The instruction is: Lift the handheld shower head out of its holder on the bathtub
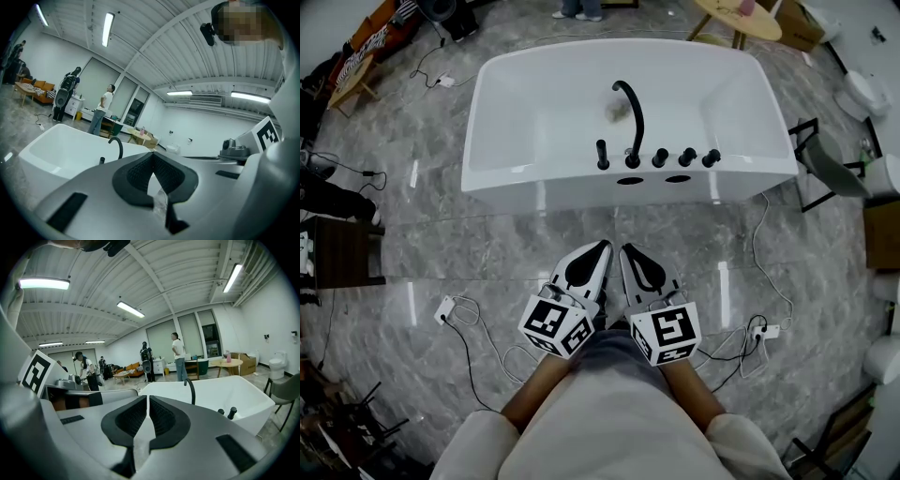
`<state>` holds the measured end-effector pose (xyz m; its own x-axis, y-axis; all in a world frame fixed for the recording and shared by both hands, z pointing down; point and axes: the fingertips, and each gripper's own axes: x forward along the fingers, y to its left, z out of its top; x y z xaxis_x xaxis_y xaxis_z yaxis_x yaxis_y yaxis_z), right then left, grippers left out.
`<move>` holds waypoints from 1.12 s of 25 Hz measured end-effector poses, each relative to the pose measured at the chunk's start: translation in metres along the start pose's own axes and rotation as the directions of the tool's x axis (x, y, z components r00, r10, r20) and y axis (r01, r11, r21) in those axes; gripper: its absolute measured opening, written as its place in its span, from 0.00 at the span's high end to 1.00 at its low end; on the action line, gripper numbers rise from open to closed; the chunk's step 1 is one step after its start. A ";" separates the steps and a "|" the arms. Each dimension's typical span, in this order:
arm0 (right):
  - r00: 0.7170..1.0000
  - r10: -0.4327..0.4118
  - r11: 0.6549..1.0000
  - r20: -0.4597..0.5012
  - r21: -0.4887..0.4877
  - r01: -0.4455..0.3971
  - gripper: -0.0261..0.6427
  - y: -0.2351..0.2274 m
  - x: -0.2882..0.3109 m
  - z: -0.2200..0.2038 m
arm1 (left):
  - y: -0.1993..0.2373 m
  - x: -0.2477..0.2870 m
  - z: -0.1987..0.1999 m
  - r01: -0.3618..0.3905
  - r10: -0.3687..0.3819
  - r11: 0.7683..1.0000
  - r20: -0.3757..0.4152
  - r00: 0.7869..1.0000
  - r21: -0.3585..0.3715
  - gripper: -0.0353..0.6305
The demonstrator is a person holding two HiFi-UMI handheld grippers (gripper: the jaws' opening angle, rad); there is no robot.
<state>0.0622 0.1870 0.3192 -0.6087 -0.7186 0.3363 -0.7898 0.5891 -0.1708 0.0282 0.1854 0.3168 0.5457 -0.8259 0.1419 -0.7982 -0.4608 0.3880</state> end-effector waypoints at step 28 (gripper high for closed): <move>0.999 -0.031 0.999 0.026 -0.035 0.032 0.93 0.049 0.115 0.048 | 0.112 0.006 0.063 0.084 -0.084 0.996 0.043 0.996 -0.004 0.94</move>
<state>-0.0502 0.1152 0.3048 -0.5860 -0.7457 0.3170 -0.8055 0.5788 -0.1275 -0.0738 0.1089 0.3037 0.5990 -0.7977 0.0695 -0.7485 -0.5270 0.4025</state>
